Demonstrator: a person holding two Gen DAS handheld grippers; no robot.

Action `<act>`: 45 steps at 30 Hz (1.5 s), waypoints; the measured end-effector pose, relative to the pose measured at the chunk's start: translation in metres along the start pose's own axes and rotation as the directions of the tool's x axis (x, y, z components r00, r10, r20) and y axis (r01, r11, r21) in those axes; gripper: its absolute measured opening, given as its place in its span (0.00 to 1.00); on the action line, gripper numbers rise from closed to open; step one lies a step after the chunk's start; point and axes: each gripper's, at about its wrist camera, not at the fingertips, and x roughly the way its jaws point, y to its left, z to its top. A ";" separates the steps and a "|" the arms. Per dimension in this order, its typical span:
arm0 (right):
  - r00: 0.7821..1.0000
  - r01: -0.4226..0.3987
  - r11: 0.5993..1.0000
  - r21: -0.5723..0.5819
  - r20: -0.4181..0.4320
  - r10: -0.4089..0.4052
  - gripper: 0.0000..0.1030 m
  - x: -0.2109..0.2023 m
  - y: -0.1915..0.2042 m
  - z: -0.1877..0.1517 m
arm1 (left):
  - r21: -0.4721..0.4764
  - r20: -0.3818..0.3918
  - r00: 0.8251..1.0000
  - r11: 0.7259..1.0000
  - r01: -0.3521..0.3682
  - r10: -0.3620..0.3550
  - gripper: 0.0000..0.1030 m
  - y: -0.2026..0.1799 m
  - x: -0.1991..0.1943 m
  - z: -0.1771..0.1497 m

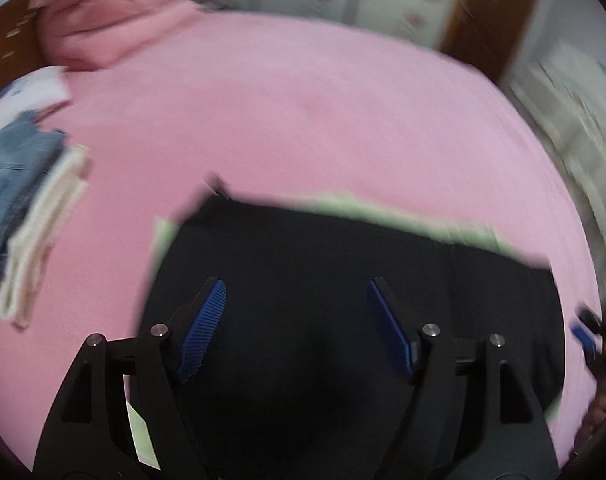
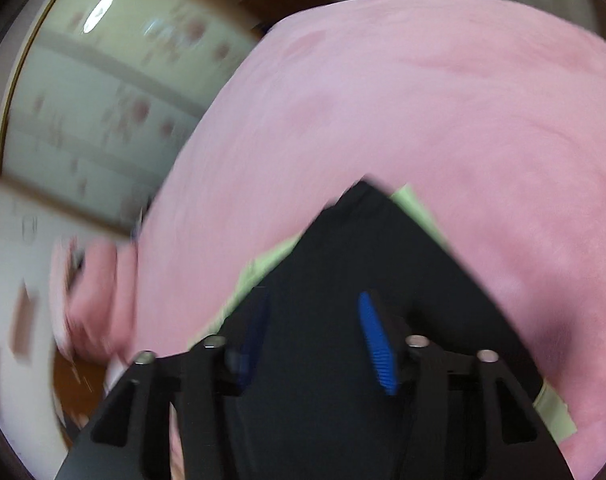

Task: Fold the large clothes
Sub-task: 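Carry the held black hem over the jacket body with both grippers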

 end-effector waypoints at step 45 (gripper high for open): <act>0.849 -0.303 0.938 -0.170 -0.495 0.185 0.00 0.162 0.068 -0.209 | 0.072 -0.255 0.948 0.974 0.216 -0.191 0.00 -0.072 0.084 -0.096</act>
